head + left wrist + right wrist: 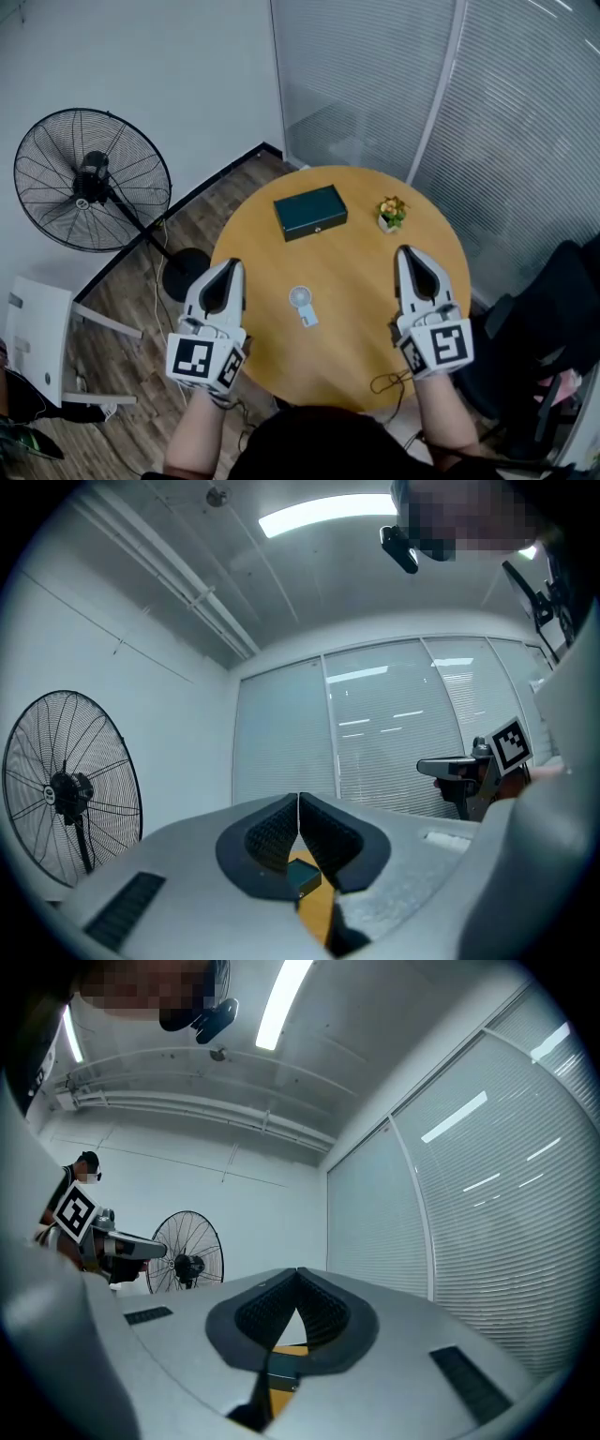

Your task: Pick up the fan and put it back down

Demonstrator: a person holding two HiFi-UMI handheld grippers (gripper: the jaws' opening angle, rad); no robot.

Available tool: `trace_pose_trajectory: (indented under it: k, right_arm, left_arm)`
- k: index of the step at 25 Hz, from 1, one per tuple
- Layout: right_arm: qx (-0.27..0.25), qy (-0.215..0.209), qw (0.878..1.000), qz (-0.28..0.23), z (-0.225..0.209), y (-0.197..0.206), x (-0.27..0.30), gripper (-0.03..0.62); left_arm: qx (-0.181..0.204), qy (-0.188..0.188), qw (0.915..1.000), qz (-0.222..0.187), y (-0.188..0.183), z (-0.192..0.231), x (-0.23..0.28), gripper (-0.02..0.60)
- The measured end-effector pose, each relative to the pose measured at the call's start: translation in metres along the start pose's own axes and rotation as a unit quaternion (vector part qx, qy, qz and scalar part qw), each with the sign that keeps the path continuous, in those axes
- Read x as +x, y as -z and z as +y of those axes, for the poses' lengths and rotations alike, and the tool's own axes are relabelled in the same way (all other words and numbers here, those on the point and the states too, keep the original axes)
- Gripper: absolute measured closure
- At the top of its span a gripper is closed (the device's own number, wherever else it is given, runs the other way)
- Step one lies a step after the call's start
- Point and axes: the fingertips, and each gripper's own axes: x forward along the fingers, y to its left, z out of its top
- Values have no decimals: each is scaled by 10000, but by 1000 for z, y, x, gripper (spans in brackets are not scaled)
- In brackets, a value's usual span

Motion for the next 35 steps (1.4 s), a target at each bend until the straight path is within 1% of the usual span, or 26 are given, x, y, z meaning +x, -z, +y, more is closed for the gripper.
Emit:
trace_pose_trajectory:
  k: [9,35]
  right_arm:
    - [76,-73,9999,-23,-7,1,-7,589]
    - [237,-214,9995,-27,-33,11,-29,589]
  left_arm:
    - [30,-64,10000,22,-3,-10,-1,571]
    - [-26,-260,9996,142,6,-43,-5,571]
